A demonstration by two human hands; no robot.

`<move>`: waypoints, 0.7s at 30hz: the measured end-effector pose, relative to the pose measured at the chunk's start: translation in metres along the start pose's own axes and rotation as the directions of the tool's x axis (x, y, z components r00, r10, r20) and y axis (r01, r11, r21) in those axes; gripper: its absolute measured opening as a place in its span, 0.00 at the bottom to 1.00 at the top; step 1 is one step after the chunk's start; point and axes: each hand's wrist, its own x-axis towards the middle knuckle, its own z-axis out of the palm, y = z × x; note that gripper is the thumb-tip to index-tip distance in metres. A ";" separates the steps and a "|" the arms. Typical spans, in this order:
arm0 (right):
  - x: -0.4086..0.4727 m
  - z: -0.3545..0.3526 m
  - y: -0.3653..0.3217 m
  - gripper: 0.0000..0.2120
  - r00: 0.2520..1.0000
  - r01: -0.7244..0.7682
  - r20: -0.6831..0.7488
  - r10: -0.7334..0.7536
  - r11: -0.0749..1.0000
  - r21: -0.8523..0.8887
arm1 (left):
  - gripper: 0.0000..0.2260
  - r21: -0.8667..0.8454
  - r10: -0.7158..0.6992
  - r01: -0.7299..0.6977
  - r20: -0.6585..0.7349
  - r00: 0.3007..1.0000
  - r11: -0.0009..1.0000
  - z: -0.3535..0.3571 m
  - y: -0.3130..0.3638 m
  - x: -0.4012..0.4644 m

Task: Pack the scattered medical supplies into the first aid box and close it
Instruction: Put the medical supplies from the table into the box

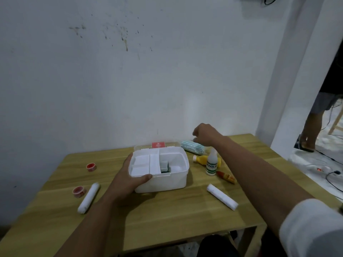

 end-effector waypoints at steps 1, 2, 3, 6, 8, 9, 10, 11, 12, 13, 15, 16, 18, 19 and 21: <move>0.005 0.002 0.005 0.18 0.999 -0.032 0.030 0.032 0.999 -0.031 | 0.45 -0.001 0.001 -0.001 -0.004 1.000 1.000 -0.001 -0.001 0.000; 0.010 0.005 0.007 0.20 0.996 -0.059 0.065 0.063 0.996 -0.066 | 0.47 0.002 -0.001 0.001 -0.008 1.000 1.000 -0.001 -0.002 0.001; 0.014 0.008 0.009 0.21 0.991 -0.078 0.100 0.087 0.992 -0.099 | 0.49 0.005 -0.005 0.005 -0.012 1.000 1.000 -0.001 -0.002 0.001; 0.019 0.013 0.007 0.24 0.972 -0.113 0.178 0.152 0.972 -0.207 | 0.46 0.022 -0.004 0.004 -0.006 1.000 1.000 -0.001 0.000 0.001; 0.021 0.016 0.006 0.23 0.962 -0.118 0.204 0.181 0.950 -0.288 | 0.44 0.032 0.006 -0.005 -0.006 1.000 0.999 -0.001 0.001 0.001; 0.023 0.019 0.007 0.23 0.961 -0.115 0.205 0.187 0.941 -0.318 | 0.44 0.031 0.013 -0.013 -0.010 1.000 0.999 -0.001 0.001 0.001; 0.025 0.023 0.007 0.23 0.962 -0.111 0.197 0.187 0.933 -0.344 | 0.44 0.027 0.025 -0.024 -0.018 1.000 0.999 -0.001 0.001 0.001; 0.028 0.027 0.006 0.23 0.965 -0.102 0.188 0.181 0.925 -0.367 | 0.44 0.025 0.030 -0.029 -0.024 0.999 0.999 -0.001 0.000 0.001; 0.029 0.031 0.005 0.22 0.967 -0.094 0.185 0.176 0.919 -0.383 | 0.44 0.019 0.028 -0.028 -0.026 0.999 0.999 -0.001 0.000 0.002; 0.031 0.036 0.004 0.21 0.967 -0.088 0.186 0.173 0.916 -0.391 | 0.46 0.019 0.025 -0.025 -0.026 0.999 1.000 -0.001 -0.002 0.003; 0.036 0.046 0.002 0.20 0.964 -0.100 0.192 0.186 0.917 -0.386 | 0.48 0.026 0.027 -0.027 -0.021 0.999 0.999 -0.002 -0.004 0.005; 0.037 0.051 0.001 0.20 0.962 -0.115 0.187 0.198 0.918 -0.379 | 0.49 0.028 0.028 -0.027 -0.022 0.999 0.999 -0.002 -0.006 0.005; 0.039 0.055 -0.002 0.18 0.962 -0.146 0.166 0.218 0.920 -0.363 | 0.49 0.025 0.028 -0.027 -0.019 0.999 0.999 -0.002 -0.007 0.006; 0.039 0.055 -0.004 0.17 0.964 -0.156 0.152 0.220 0.923 -0.353 | 0.48 0.023 0.025 -0.025 -0.014 1.000 0.999 -0.002 -0.008 0.006; 0.038 0.047 -0.007 0.15 0.970 -0.160 0.119 0.210 0.929 -0.334 | 0.48 0.019 0.023 -0.023 0.003 1.000 1.000 -0.001 -0.007 0.004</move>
